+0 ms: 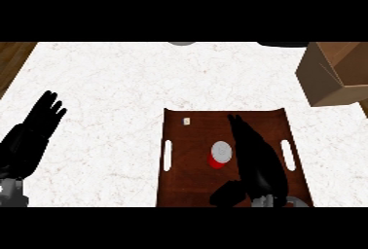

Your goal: Pick the can from the tray and place it in the cardboard box

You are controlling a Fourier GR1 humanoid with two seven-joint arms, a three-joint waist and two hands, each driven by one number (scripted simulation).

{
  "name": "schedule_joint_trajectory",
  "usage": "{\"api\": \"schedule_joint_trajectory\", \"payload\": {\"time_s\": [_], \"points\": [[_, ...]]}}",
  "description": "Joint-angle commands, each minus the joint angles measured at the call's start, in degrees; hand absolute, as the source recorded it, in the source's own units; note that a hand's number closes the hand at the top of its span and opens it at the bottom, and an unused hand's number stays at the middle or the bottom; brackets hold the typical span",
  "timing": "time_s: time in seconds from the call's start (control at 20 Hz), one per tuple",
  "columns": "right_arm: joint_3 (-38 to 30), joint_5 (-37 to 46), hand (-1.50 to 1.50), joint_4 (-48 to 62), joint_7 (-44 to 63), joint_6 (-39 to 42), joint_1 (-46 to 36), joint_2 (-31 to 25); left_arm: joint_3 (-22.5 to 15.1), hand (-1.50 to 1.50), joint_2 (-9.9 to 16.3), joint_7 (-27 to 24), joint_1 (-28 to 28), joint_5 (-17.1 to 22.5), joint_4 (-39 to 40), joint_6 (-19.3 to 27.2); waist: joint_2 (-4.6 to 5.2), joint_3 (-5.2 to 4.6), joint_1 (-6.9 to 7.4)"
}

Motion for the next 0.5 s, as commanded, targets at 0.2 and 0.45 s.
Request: {"api": "schedule_joint_trajectory", "payload": {"time_s": [0.2,0.45], "points": [[-1.16,2.00,-1.50,4.81,5.11,4.73,-1.99,3.47,0.55,0.00,-1.62,0.38,0.86,-0.95,-0.46,-1.03,0.05,0.07,-0.27],[-0.78,5.45,-1.50,3.97,5.85,5.52,-3.07,6.75,1.66,0.00,-1.98,3.63,0.83,-1.15,-4.23,0.12,-0.06,0.08,-0.26]]}}
